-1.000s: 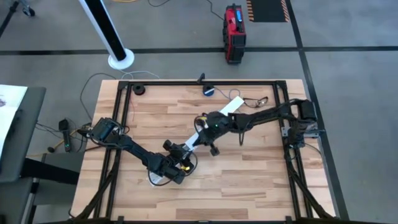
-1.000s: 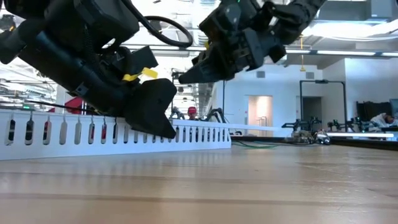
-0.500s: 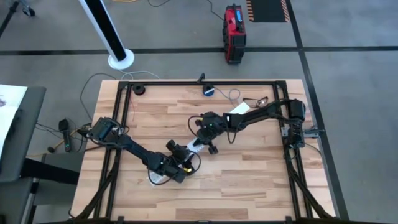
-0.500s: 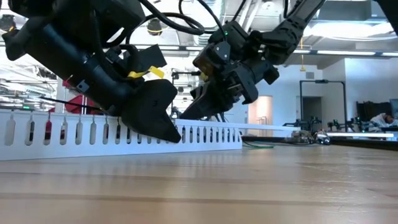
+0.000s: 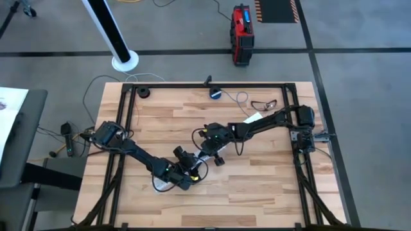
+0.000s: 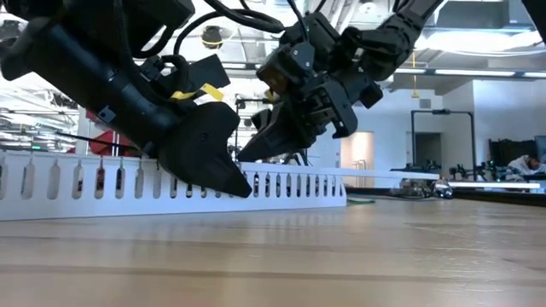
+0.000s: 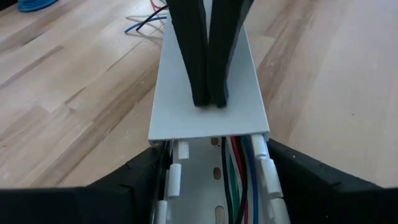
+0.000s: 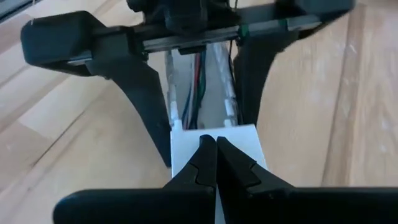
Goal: Ziptie cables
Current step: Close the white cable duct
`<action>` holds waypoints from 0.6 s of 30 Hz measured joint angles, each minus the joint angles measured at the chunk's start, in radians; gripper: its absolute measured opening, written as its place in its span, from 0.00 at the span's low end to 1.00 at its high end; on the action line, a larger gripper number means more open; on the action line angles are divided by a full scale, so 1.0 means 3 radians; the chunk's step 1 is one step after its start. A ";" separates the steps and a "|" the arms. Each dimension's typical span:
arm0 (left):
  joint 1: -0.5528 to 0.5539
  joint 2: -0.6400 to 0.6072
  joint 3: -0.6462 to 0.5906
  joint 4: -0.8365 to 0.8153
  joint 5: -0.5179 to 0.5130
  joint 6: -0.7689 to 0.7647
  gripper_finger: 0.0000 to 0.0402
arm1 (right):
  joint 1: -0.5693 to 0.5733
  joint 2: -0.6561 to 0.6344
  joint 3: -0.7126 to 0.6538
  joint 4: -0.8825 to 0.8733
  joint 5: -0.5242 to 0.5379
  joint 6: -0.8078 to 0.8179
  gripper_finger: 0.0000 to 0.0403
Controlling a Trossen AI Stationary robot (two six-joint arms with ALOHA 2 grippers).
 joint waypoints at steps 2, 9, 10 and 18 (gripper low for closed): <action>0.0002 0.0002 0.0001 0.0013 0.0009 0.0016 0.58 | 0.0003 -0.0043 0.0014 -0.0019 0.0023 0.0000 0.00; 0.0013 0.0003 0.0004 0.0017 0.0094 0.0105 0.58 | -0.0001 -0.0211 0.0066 -0.0032 0.0019 -0.0008 0.00; 0.0013 0.0001 0.0004 0.0014 0.0099 0.0108 0.58 | -0.0002 -0.0237 0.0066 -0.0062 0.0019 -0.0009 0.00; 0.0012 0.0001 0.0020 0.0012 0.0133 0.0186 0.58 | -0.0056 -0.0068 0.0056 -0.0299 -0.0003 -0.0012 0.00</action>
